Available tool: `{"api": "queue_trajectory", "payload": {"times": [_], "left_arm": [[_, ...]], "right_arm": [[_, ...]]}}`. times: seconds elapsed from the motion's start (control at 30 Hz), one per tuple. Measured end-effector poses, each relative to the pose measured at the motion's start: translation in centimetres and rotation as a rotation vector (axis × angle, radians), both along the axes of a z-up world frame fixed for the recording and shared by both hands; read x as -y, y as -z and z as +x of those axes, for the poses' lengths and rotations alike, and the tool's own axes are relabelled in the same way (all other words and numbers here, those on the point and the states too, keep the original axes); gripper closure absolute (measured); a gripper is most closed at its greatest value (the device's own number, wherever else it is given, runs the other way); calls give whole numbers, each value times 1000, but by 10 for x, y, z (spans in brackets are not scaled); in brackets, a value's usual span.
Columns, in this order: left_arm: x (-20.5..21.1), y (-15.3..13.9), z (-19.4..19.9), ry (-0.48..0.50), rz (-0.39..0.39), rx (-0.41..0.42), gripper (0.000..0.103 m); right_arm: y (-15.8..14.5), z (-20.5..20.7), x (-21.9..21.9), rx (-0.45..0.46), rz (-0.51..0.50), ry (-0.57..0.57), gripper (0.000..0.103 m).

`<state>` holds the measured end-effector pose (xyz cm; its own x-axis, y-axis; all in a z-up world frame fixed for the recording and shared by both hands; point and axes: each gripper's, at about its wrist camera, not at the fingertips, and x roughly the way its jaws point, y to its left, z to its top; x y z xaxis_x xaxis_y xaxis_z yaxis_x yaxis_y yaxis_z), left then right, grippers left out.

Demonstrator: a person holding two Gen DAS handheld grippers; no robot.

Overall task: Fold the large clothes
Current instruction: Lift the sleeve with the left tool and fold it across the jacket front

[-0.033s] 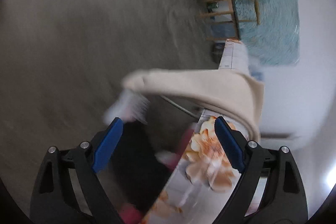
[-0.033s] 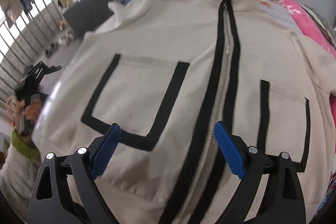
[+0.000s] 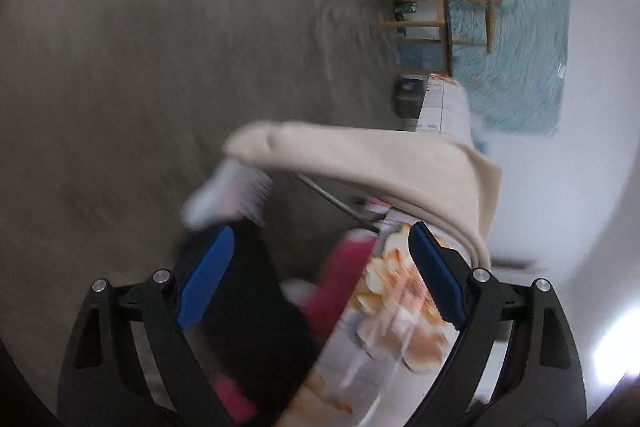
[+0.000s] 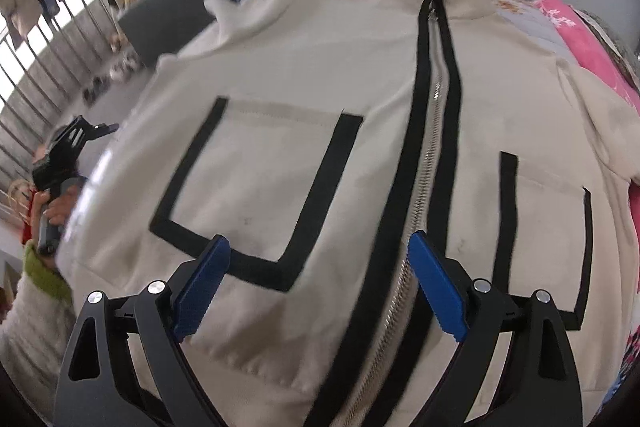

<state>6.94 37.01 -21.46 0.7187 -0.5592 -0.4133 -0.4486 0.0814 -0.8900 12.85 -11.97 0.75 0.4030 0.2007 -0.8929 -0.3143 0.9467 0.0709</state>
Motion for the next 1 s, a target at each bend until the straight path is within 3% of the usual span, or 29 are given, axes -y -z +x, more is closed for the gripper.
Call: {"api": "queue_trajectory", "payload": {"times": [0.03, 0.07, 0.1, 0.13, 0.2, 0.3, 0.37, 0.5, 0.6, 0.7, 0.77, 0.8, 0.87, 1.0], "left_arm": [[3, 24, 6, -1, -75, 11, 18], [14, 58, 14, -5, -203, 38, 18], [16, 63, 15, -7, -226, 44, 18], [28, 95, 24, -28, -363, 76, 18], [44, 128, 36, -55, -448, 91, 18], [58, 146, 52, -85, -531, 117, 18], [84, 183, 81, -133, -618, 116, 17], [100, 194, 100, -175, -684, 127, 17], [97, 192, 119, -173, -674, 121, 18], [82, 186, 133, -172, -632, 103, 39], [64, 177, 135, -147, -575, 93, 65], [57, 172, 137, -137, -545, 94, 71], [30, 153, 140, -107, -436, 101, 87], [-25, 100, 138, -88, -196, 103, 95]], "right_arm": [[1, 3, -2, -6, -16, -1, 15], [3, 5, -6, -12, -31, -3, 15], [4, 7, -9, -19, -43, -4, 15], [3, 8, -12, -25, -47, -4, 15], [3, 11, -17, -35, -70, -1, 15], [3, 15, -23, -42, -94, -5, 15], [3, 17, -28, -47, -105, -5, 15], [-1, 14, -37, -33, -116, -16, 15], [-1, 12, -43, -17, -141, -27, 15], [-3, 12, -47, 11, -162, -35, 15], [-6, 13, -46, 29, -162, -31, 15], [-8, 13, -45, 36, -159, -30, 15], [-13, 11, -42, 63, -151, -26, 15], [-19, 4, -40, 105, -142, -30, 15]]}}
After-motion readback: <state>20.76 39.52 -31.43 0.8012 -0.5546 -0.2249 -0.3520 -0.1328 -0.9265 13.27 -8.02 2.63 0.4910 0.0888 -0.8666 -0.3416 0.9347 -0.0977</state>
